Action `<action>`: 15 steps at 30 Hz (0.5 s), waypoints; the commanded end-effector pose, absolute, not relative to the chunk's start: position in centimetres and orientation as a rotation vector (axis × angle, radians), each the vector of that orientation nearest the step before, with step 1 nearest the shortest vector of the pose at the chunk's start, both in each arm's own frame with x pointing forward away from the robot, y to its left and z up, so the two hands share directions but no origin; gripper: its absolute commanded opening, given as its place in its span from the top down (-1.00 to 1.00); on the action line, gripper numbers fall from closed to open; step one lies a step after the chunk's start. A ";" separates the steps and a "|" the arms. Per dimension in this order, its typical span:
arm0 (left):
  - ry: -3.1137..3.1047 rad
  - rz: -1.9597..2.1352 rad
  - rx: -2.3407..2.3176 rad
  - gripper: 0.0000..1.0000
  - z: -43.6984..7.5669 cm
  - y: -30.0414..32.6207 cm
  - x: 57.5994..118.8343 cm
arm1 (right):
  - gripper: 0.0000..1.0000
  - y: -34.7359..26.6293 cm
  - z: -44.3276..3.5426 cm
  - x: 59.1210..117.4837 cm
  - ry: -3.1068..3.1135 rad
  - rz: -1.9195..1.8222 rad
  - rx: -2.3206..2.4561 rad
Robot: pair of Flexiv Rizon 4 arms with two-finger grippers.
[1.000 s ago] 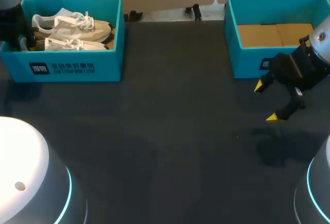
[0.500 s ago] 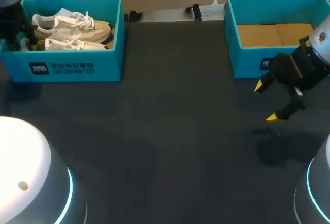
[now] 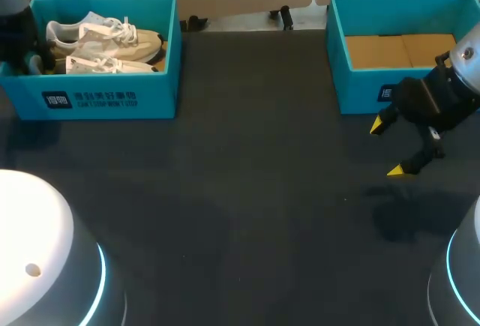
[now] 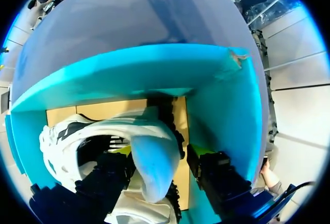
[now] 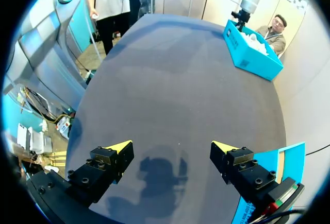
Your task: Take the shoe out of the shoebox, open the shoe tongue, remove and reinsert the insole, then place the shoe into the shoebox
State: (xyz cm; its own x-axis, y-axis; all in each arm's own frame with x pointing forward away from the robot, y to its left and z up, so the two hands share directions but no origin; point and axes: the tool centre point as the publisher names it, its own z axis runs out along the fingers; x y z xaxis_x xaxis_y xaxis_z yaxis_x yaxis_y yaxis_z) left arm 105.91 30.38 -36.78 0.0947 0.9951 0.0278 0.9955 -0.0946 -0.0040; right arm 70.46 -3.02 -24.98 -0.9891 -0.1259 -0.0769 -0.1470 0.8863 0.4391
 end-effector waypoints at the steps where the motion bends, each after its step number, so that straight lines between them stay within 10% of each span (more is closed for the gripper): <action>1: -2.097 -0.036 -2.311 0.00 -37.5 30.7 105.8 | -1.00 -3.0 -25.1 70.4 3.006 0.700 -0.215; 6: -2.087 -0.035 -2.305 1.00 -37.7 30.6 105.8 | -1.00 -3.0 -25.1 70.4 3.006 0.700 -0.215; 15: -2.037 -0.063 -2.302 1.00 -36.6 30.7 105.9 | -1.00 -3.0 -25.1 70.4 3.006 0.700 -0.215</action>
State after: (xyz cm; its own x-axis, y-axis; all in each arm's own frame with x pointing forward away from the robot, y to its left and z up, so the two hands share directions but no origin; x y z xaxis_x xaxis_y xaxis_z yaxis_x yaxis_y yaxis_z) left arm 105.92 30.95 -37.40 0.1188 0.9908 0.0652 0.9929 -0.1180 -0.0171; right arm 70.46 -3.02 -24.98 -0.9891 -0.1259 -0.0769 -0.1470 0.8863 0.4391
